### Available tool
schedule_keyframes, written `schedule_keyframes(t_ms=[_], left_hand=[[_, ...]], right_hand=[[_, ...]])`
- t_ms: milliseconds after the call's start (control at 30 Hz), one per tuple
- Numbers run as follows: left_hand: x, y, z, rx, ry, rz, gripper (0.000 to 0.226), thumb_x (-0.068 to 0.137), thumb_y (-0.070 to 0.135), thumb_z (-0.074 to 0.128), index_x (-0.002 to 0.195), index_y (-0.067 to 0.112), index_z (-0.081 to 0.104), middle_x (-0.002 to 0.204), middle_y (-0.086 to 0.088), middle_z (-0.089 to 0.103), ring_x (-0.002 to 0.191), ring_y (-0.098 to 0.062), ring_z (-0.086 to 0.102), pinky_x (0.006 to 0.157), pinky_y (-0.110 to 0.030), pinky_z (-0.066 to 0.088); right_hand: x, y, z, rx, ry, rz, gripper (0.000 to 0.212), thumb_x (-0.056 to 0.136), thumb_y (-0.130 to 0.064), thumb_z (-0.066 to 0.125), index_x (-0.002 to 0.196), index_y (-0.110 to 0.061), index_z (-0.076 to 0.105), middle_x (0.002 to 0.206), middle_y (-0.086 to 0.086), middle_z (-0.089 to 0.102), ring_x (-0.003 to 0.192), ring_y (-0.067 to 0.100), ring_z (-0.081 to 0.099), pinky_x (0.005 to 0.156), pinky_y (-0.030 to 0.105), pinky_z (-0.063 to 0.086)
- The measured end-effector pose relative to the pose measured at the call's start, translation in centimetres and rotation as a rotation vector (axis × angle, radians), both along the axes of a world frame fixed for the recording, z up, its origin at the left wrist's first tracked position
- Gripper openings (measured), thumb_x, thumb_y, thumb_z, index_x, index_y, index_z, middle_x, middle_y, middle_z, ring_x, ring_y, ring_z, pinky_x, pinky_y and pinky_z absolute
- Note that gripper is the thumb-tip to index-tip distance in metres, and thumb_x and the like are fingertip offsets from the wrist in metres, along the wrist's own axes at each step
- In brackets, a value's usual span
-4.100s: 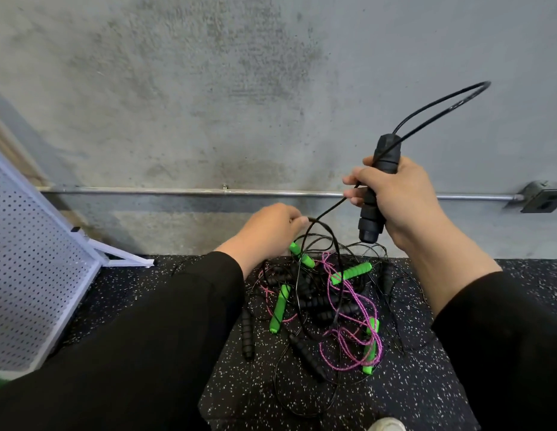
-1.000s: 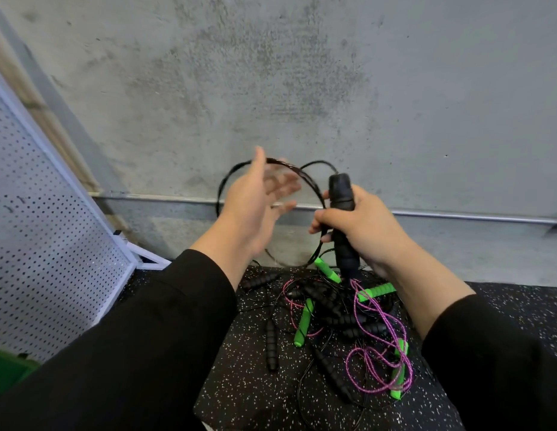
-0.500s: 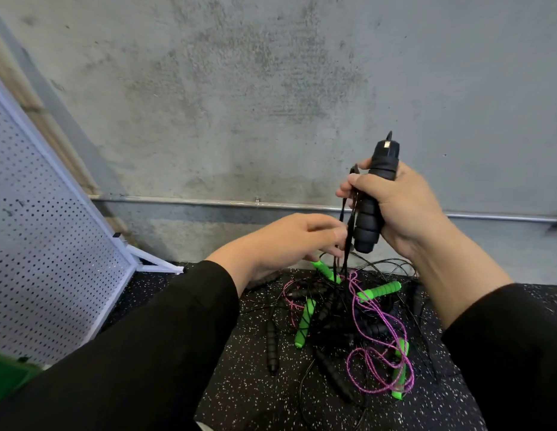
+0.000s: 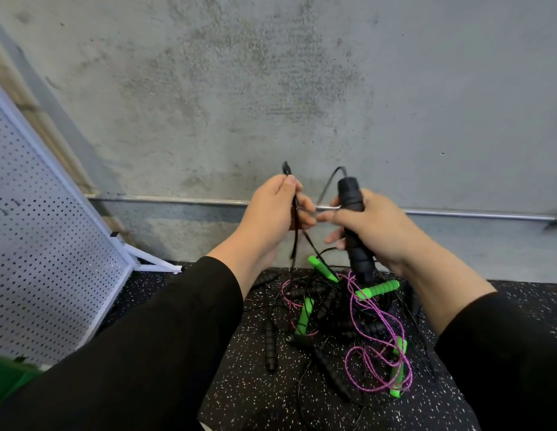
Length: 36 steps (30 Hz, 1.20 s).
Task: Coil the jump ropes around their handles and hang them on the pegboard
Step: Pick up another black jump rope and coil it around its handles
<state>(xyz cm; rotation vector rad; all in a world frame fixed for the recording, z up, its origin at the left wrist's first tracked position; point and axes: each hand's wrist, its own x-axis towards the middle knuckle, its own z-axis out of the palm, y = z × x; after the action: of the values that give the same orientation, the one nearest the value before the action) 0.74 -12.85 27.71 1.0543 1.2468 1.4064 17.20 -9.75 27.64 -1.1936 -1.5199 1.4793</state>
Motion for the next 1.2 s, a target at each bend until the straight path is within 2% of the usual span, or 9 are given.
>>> schedule_keyframes(t_ms=[167, 333, 533, 667, 833, 967, 1067, 1133, 1200], left_hand=[[-0.6, 0.7, 0.8, 0.049, -0.426, 0.088, 0.028, 0.112, 0.021, 0.028, 0.091, 0.015, 0.046, 0.065, -0.001, 0.053, 0.054, -0.014, 0.051, 0.058, -0.028, 0.050], [-1.2, 0.9, 1.5, 0.090, -0.613, 0.135, 0.032, 0.113, 0.027, 0.028, 0.089, 0.017, 0.047, 0.064, 0.000, 0.050, 0.055, -0.013, 0.053, 0.062, -0.029, 0.052], [-2.4, 0.6, 0.7, -0.058, 0.029, 0.204, 0.039, 0.110, 0.032, 0.041, 0.112, 0.003, 0.066, 0.099, -0.008, 0.068, 0.079, -0.018, 0.065, 0.071, -0.031, 0.054], [-2.1, -0.2, 0.5, -0.177, -0.026, 0.060, 0.046, 0.110, 0.040, 0.039, 0.114, 0.003, 0.067, 0.093, -0.008, 0.072, 0.068, -0.016, 0.068, 0.068, -0.031, 0.057], [-2.4, -0.5, -0.5, -0.231, 0.191, -0.007, 0.028, 0.106, 0.039, 0.047, 0.113, 0.019, 0.065, 0.108, -0.005, 0.071, 0.091, -0.021, 0.072, 0.090, -0.043, 0.058], [-2.7, -0.3, -0.8, -0.040, 0.634, 0.323, 0.021, 0.104, 0.034, 0.053, 0.091, 0.018, 0.060, 0.090, -0.002, 0.066, 0.077, -0.014, 0.059, 0.068, -0.031, 0.048], [-2.4, -0.6, -0.8, -0.094, 0.595, -0.018, 0.032, 0.105, 0.037, 0.049, 0.086, 0.017, 0.066, 0.082, -0.007, 0.070, 0.065, -0.017, 0.062, 0.061, -0.033, 0.049], [-1.4, -1.2, -1.7, -0.171, 0.773, -0.317, 0.022, 0.104, 0.038, 0.052, 0.088, 0.027, 0.062, 0.081, 0.002, 0.068, 0.061, -0.008, 0.061, 0.056, -0.020, 0.044], [-0.4, -1.1, -2.7, -0.134, 0.956, -0.386, 0.021, 0.104, 0.035, 0.053, 0.083, 0.033, 0.055, 0.072, 0.008, 0.059, 0.058, -0.003, 0.052, 0.051, -0.017, 0.036]], right_hand=[[-2.5, -1.7, -2.3, -0.052, -0.031, 0.173, 0.022, 0.088, 0.002, 0.070, 0.103, -0.008, 0.058, 0.112, 0.026, 0.070, 0.075, 0.027, 0.071, 0.065, 0.038, 0.057], [-4.2, -1.8, -2.5, 0.112, -0.166, 0.097, 0.022, 0.083, -0.003, 0.074, 0.099, -0.010, 0.060, 0.096, 0.023, 0.073, 0.075, 0.029, 0.072, 0.069, 0.047, 0.060], [-4.4, -1.3, -1.7, 0.103, -0.051, -0.065, 0.021, 0.087, 0.007, 0.061, 0.092, -0.013, 0.056, 0.072, 0.010, 0.073, 0.055, 0.013, 0.064, 0.050, 0.022, 0.050], [-4.2, -0.8, -1.3, 0.086, 0.061, -0.098, 0.020, 0.090, 0.007, 0.061, 0.105, -0.005, 0.059, 0.067, 0.008, 0.069, 0.054, 0.015, 0.064, 0.056, 0.025, 0.055], [-3.9, -0.7, -0.8, 0.042, 0.134, -0.130, 0.025, 0.088, 0.008, 0.061, 0.105, -0.009, 0.057, 0.074, 0.013, 0.072, 0.057, 0.019, 0.061, 0.058, 0.027, 0.054], [-3.5, -0.5, -0.2, 0.020, 0.220, -0.138, 0.025, 0.089, 0.006, 0.060, 0.106, -0.012, 0.055, 0.079, 0.015, 0.072, 0.059, 0.019, 0.061, 0.058, 0.027, 0.052], [-3.3, -0.3, 0.4, 0.012, 0.304, -0.152, 0.026, 0.090, 0.007, 0.060, 0.108, -0.010, 0.054, 0.078, 0.015, 0.071, 0.057, 0.018, 0.060, 0.057, 0.026, 0.053], [-3.1, -0.1, 0.7, 0.008, 0.345, -0.169, 0.026, 0.091, 0.007, 0.060, 0.110, -0.009, 0.054, 0.076, 0.013, 0.071, 0.056, 0.017, 0.060, 0.056, 0.025, 0.052], [-2.8, 0.1, 0.9, 0.006, 0.371, -0.178, 0.026, 0.092, 0.005, 0.060, 0.112, -0.009, 0.053, 0.077, 0.012, 0.072, 0.057, 0.017, 0.060, 0.056, 0.025, 0.052]])
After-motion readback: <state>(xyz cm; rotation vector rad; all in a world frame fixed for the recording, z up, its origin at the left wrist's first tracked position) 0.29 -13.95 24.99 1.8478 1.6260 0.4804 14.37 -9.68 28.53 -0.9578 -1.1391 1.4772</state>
